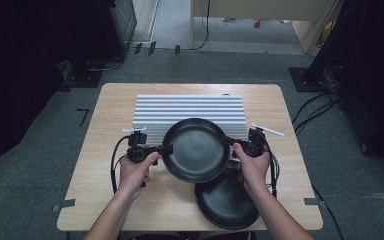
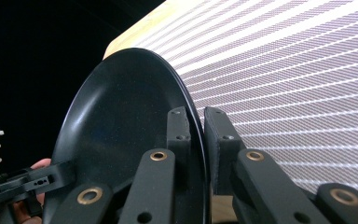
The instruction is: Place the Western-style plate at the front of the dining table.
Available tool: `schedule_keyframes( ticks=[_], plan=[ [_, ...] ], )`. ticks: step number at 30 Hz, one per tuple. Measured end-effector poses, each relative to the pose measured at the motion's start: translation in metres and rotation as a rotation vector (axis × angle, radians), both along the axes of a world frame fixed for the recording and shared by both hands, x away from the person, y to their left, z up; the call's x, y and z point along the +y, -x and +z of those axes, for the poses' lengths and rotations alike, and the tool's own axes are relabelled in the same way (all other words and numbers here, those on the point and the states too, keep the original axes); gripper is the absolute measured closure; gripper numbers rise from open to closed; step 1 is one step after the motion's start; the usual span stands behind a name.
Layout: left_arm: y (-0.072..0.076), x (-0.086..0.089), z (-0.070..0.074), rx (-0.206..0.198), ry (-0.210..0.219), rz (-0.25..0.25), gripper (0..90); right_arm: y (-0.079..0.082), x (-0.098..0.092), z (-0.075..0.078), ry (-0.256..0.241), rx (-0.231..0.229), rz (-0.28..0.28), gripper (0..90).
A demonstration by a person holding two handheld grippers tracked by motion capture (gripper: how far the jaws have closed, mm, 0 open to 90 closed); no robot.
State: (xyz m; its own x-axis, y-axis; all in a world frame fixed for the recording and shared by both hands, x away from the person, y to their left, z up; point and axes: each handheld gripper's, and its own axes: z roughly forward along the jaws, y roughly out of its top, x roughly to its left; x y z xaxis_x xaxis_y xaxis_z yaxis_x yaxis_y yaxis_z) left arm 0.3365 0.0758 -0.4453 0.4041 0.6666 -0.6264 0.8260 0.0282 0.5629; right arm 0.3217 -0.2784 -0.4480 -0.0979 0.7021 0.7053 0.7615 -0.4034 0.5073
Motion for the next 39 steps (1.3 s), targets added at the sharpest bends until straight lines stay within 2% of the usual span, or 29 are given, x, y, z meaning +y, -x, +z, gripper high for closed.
schedule_keyframes(
  ticks=[5, 16, 19, 22, 23, 24, 25, 27, 32, 36, 39],
  plan=[
    [-0.015, 0.005, -0.002, 0.011, 0.016, 0.032, 74.3, -0.019, 0.006, -0.001, -0.004, 0.012, 0.001, 81.3],
    [-0.046, 0.013, -0.008, 0.044, 0.031, 0.076, 75.0, -0.049, 0.017, -0.004, 0.004, 0.027, -0.005, 81.2],
    [-0.058, 0.013, -0.011, 0.053, 0.027, 0.098, 75.3, -0.062, 0.02, -0.011, 0.007, 0.039, -0.011, 81.2],
    [-0.064, 0.013, -0.012, 0.055, 0.021, 0.101, 75.4, -0.068, 0.021, -0.014, 0.008, 0.046, -0.016, 81.1],
    [-0.067, 0.013, -0.014, 0.06, 0.02, 0.102, 75.6, -0.075, 0.021, -0.019, 0.011, 0.052, -0.016, 81.0],
    [-0.071, 0.013, -0.016, 0.066, 0.023, 0.11, 75.6, -0.075, 0.021, -0.019, 0.011, 0.052, -0.016, 81.0],
    [-0.079, 0.011, -0.022, 0.088, 0.026, 0.133, 75.9, -0.083, 0.021, -0.024, -0.002, 0.07, -0.027, 80.7],
    [-0.086, 0.011, -0.029, 0.107, 0.032, 0.153, 75.9, -0.089, 0.022, -0.029, 0.007, 0.083, -0.033, 80.8],
    [-0.099, 0.009, -0.038, 0.14, 0.039, 0.181, 76.0, -0.102, 0.023, -0.036, 0.019, 0.108, -0.047, 80.7],
    [-0.11, 0.002, -0.041, 0.152, 0.018, 0.194, 75.9, -0.11, 0.021, -0.042, 0.032, 0.134, -0.047, 80.7],
    [-0.119, -0.005, -0.042, 0.154, 0.002, 0.215, 75.9, -0.12, 0.02, -0.047, 0.039, 0.148, -0.074, 79.6]
  ],
)
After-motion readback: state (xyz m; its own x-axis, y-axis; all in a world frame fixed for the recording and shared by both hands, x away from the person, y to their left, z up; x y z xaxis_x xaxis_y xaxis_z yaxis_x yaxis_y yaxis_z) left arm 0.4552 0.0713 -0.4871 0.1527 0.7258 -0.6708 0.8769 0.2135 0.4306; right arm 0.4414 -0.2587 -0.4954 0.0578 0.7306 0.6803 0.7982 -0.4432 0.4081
